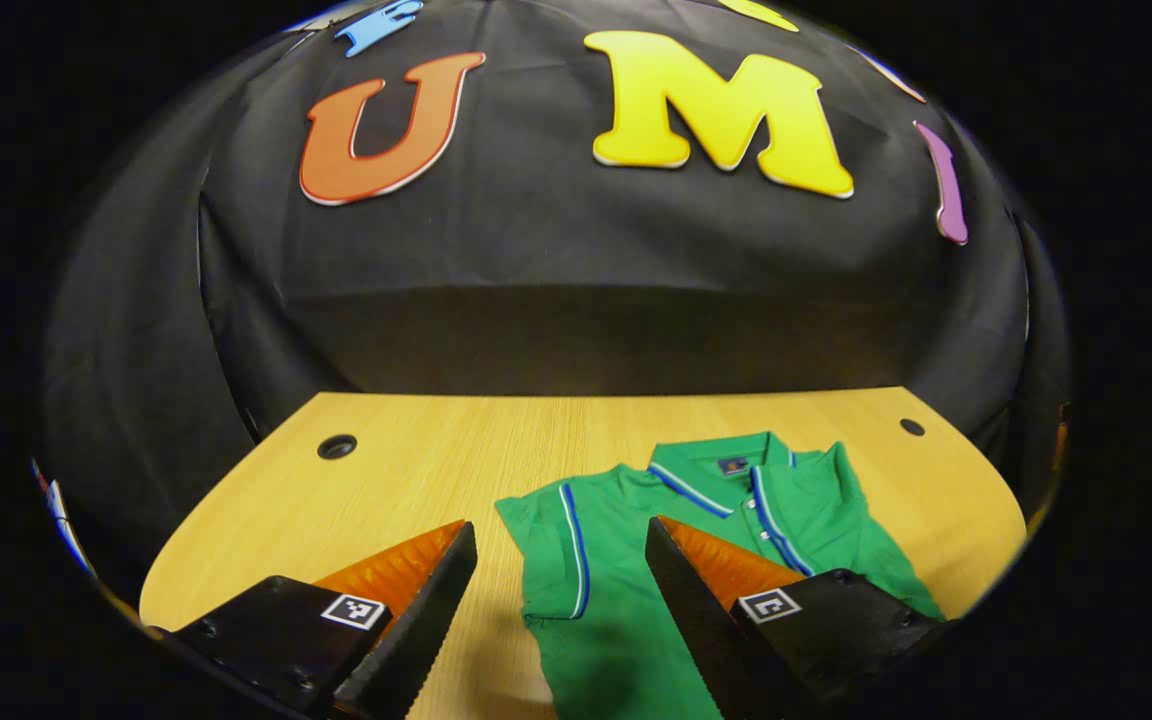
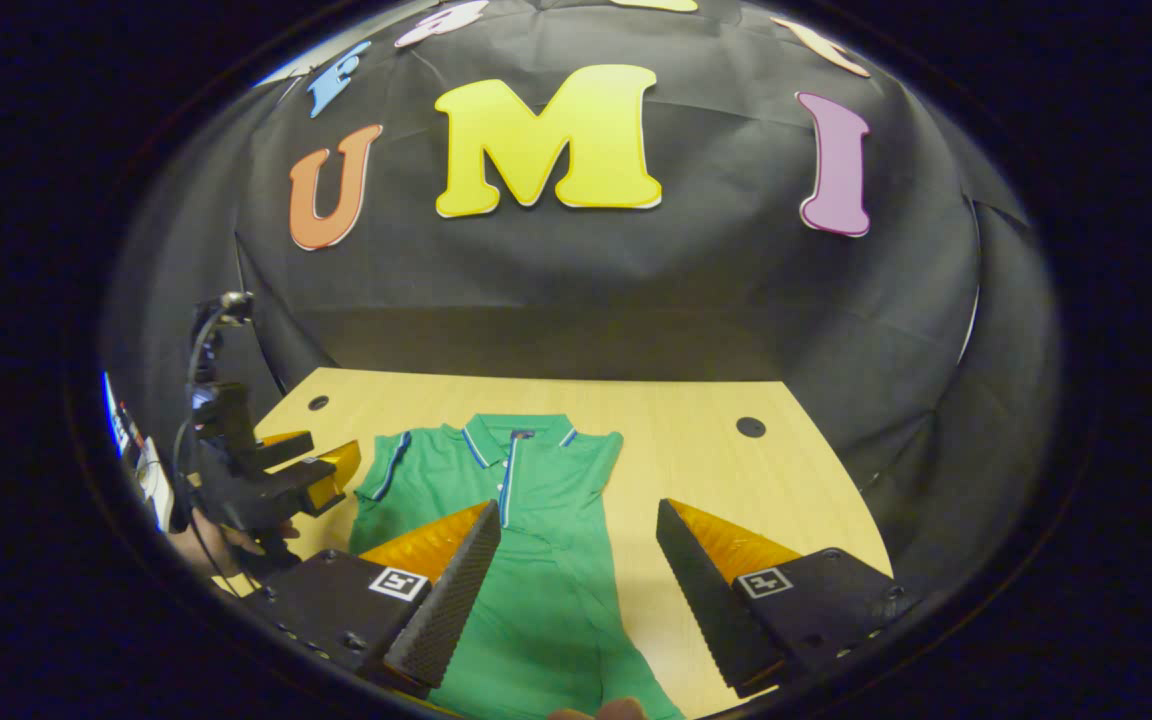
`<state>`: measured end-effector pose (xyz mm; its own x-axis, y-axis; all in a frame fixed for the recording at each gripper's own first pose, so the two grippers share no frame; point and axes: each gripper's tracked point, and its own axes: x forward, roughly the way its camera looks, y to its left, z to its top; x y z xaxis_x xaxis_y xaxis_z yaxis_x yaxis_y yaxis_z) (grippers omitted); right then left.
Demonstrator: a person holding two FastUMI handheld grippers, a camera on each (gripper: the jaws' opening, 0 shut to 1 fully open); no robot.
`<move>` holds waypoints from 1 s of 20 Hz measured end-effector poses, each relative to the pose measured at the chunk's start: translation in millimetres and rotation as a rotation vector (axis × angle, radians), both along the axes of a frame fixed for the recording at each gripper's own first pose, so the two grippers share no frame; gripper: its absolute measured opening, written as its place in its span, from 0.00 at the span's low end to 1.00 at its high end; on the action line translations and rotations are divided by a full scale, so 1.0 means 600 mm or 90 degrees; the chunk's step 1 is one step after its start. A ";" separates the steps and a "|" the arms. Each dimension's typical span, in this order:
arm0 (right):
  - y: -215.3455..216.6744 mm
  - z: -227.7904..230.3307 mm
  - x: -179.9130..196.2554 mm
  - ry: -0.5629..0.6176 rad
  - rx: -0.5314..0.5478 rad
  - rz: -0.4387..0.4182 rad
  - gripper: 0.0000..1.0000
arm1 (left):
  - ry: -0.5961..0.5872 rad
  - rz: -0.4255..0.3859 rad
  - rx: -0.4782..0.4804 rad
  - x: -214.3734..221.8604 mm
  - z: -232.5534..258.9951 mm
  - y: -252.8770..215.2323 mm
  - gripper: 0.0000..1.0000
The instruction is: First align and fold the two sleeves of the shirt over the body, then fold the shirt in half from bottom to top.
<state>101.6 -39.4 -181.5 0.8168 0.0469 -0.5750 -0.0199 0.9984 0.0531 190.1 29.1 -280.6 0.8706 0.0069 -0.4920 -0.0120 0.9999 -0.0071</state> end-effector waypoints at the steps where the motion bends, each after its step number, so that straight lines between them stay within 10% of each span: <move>1: -0.006 -0.003 -0.007 0.005 -0.003 -0.005 0.96 | 0.020 -0.002 0.002 0.008 -0.028 -0.002 1.00; 9: -0.020 -0.056 -0.040 0.071 0.011 -0.040 0.96 | 0.071 -0.045 0.027 0.052 -0.118 -0.015 0.98; 20: -0.012 -0.074 -0.031 0.085 0.025 -0.052 0.96 | 0.096 -0.068 0.023 0.059 -0.153 -0.008 0.48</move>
